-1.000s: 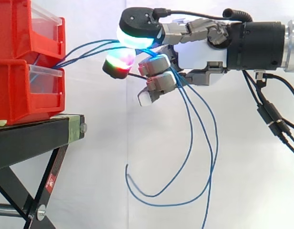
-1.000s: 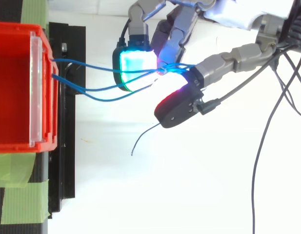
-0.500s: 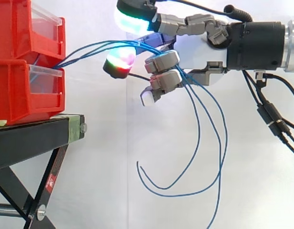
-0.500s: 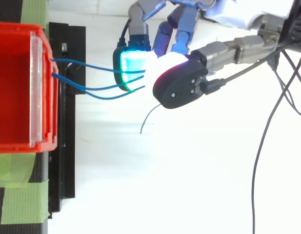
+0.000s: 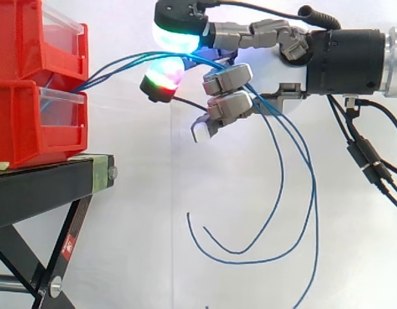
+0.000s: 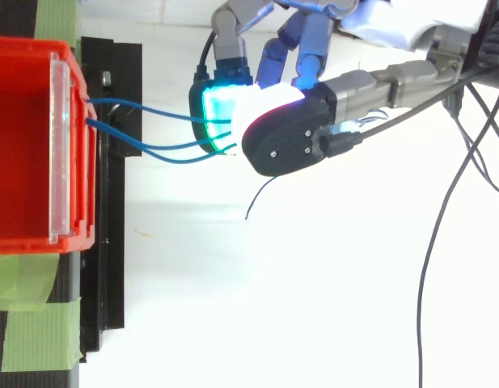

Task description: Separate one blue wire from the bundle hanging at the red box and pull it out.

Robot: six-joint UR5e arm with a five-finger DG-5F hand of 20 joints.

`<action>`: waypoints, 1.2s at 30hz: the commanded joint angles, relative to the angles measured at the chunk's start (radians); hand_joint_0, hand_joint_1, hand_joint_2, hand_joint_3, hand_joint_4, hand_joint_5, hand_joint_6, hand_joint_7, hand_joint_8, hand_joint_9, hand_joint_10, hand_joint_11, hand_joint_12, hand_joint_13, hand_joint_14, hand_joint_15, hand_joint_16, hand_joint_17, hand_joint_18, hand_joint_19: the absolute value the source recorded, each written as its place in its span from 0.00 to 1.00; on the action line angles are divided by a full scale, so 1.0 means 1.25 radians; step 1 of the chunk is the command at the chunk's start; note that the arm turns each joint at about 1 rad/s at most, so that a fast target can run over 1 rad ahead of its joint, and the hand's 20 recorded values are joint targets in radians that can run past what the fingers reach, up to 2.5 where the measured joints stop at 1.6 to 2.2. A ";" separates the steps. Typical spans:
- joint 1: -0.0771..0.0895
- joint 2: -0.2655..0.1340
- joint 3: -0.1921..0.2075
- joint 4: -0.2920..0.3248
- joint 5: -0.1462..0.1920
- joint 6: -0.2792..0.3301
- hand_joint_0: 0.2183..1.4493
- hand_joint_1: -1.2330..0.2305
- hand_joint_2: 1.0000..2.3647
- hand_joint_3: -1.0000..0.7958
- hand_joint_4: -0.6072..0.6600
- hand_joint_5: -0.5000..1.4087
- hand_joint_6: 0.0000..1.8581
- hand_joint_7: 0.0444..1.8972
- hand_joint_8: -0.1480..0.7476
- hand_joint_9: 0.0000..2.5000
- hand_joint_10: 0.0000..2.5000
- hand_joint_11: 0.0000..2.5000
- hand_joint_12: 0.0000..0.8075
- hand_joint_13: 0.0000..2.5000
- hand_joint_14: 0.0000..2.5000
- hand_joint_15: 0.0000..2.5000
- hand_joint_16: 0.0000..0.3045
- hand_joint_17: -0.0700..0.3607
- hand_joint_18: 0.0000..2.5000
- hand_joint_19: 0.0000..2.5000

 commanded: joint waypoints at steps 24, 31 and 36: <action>0.003 0.000 0.000 0.002 0.006 0.000 0.29 0.25 0.01 0.44 0.61 0.17 0.48 0.54 0.52 0.53 0.01 0.62 0.56 0.54 0.01 0.51 0.18 0.44 0.33 0.24; 0.003 0.000 0.000 0.001 0.006 0.000 0.29 0.23 0.01 0.43 0.62 0.16 0.48 0.53 0.53 0.51 0.01 0.61 0.57 0.53 0.01 0.50 0.18 0.45 0.32 0.23; 0.004 0.000 0.000 0.002 0.006 0.000 0.29 0.22 0.01 0.42 0.62 0.16 0.48 0.52 0.52 0.49 0.01 0.60 0.57 0.52 0.01 0.48 0.18 0.45 0.32 0.23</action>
